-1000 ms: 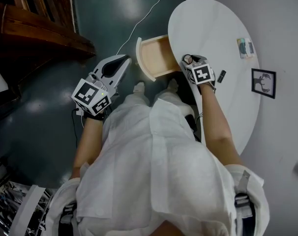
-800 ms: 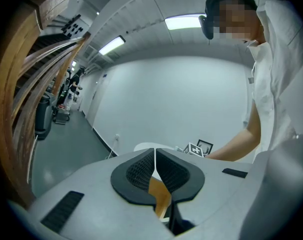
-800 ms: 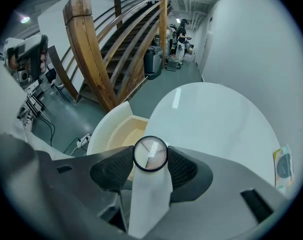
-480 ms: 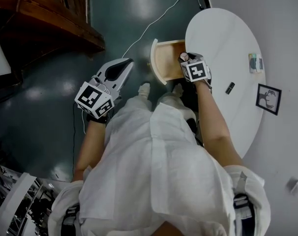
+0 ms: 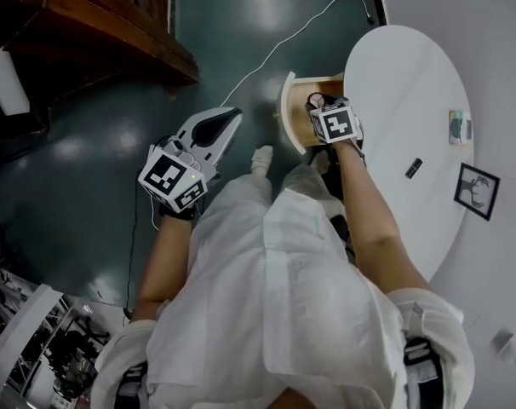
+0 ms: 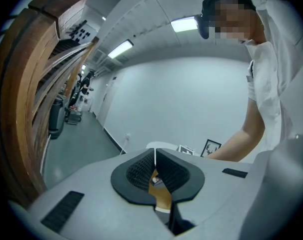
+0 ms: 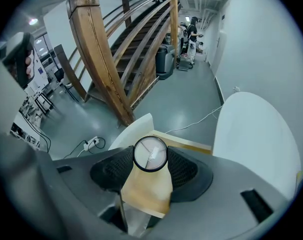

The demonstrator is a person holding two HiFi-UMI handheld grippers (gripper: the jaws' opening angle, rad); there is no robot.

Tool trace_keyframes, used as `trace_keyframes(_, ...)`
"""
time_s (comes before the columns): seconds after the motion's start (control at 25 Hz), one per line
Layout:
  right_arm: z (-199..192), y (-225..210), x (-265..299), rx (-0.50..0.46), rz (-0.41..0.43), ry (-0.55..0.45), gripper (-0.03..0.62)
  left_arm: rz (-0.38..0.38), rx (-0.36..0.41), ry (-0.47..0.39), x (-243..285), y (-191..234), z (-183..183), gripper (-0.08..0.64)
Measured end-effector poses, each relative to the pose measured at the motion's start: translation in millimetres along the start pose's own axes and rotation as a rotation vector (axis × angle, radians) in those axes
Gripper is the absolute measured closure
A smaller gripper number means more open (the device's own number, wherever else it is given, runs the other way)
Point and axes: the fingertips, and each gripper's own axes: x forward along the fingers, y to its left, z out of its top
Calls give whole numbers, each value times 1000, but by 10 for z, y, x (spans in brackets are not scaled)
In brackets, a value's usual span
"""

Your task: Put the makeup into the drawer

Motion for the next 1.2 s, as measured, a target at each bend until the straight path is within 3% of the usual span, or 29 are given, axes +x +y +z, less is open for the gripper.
trace_keyframes(0.2,18,129,294,0,14,11,383,25,-22,12,4,71,-82,541)
trace_keyframes(0.68,-357,56,1009,151,73,84,383,16,-45,59,315,62,-355,541)
trace_keyframes(0.96,-569,11,1419,147,112,108,383,33,-70,70,471,149,-546,541)
trace_keyframes(1.2,-656,-68,1728,64,104,112,383,28,-85,90,688,207,-748,541)
